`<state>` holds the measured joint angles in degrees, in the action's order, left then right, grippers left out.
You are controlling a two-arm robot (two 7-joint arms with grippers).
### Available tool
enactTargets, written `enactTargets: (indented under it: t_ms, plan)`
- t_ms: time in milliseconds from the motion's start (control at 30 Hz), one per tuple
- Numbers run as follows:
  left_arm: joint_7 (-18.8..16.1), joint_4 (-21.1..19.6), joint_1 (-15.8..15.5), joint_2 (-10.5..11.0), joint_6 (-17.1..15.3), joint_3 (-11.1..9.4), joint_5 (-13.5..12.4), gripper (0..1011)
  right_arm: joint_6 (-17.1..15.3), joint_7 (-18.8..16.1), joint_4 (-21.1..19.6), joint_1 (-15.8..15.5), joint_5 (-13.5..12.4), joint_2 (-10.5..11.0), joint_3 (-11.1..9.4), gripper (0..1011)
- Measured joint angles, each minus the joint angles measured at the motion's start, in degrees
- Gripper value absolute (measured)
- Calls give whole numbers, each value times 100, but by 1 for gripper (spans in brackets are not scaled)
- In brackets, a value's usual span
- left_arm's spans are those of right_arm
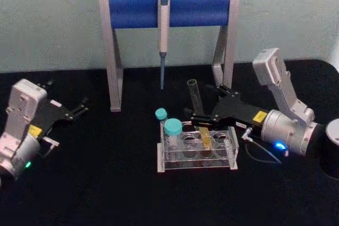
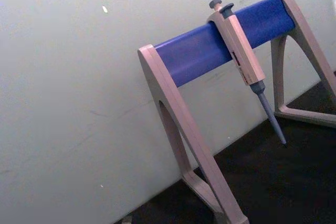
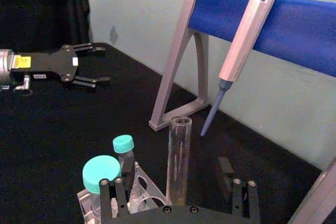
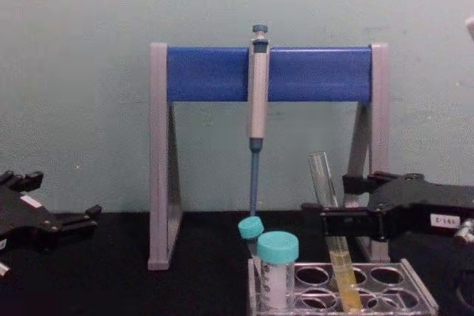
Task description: Pick up the test tube from the test tube rack, shake it, then place it back into the test tube rack.
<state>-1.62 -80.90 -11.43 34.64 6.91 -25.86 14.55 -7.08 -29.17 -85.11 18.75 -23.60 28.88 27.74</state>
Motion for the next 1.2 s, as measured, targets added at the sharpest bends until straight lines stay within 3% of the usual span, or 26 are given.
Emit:
enactTargets:
  t_ms: [1100,1200]
  plan:
    - [0,0,0,0,0,0,0,1001,-61,10,81,46,42,-59,-25,1000]
    - [0,0,0,0,0,0,0,1001,-60,10,80,46,41,-57,-25,960]
